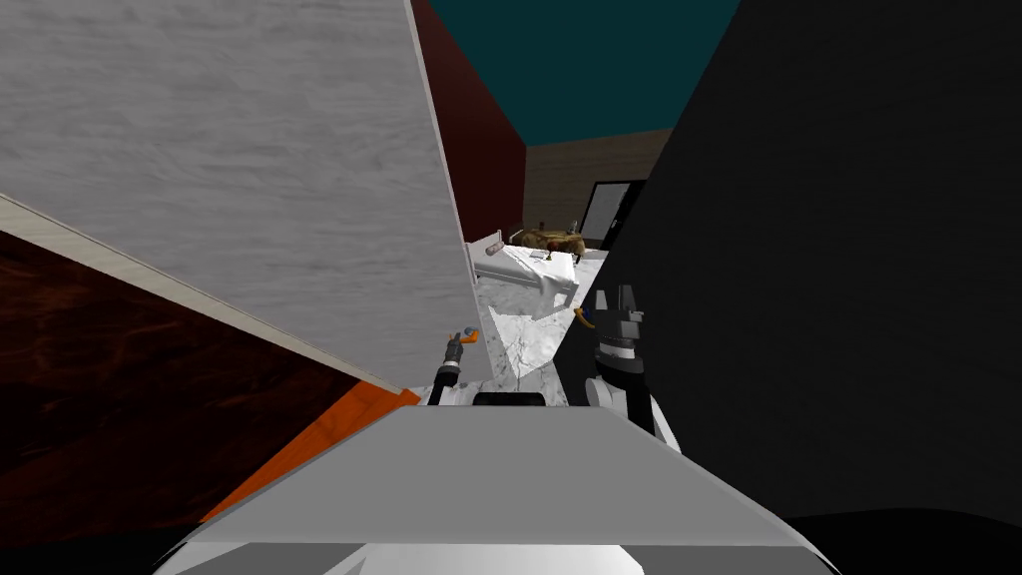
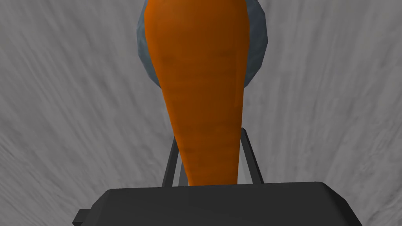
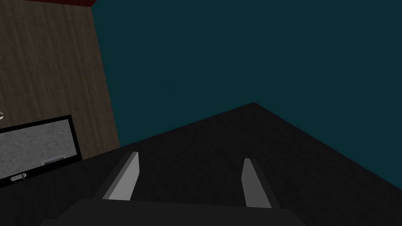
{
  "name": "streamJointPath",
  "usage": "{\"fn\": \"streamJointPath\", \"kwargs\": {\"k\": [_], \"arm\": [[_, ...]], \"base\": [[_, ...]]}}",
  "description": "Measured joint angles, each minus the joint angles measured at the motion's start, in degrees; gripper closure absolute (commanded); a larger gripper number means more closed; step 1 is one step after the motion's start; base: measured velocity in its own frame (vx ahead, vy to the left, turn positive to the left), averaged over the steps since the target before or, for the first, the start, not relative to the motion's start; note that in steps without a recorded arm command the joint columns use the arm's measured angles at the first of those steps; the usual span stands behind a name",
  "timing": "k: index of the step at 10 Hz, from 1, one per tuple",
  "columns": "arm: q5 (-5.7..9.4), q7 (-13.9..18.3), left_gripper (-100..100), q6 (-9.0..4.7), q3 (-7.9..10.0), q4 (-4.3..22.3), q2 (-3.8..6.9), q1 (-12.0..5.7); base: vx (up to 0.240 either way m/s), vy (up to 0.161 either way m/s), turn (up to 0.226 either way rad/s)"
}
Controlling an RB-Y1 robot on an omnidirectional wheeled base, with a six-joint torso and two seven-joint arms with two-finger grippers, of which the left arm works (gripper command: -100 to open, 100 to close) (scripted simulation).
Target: Push the door open
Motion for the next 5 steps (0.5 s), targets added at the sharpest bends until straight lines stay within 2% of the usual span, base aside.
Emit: {"fn": "streamJointPath", "kwargs": {"k": [4, 5], "arm": [[1.32, -1.0, 100, -0.12, 3.12, 0.1, -0.99, -0.26], [1.55, -1.1, 100, -0.07, 3.66, 0.0, -1.2, -0.17]], "base": [[0.177, -0.088, 0.069], [0.076, -0.018, 0.045]]}}
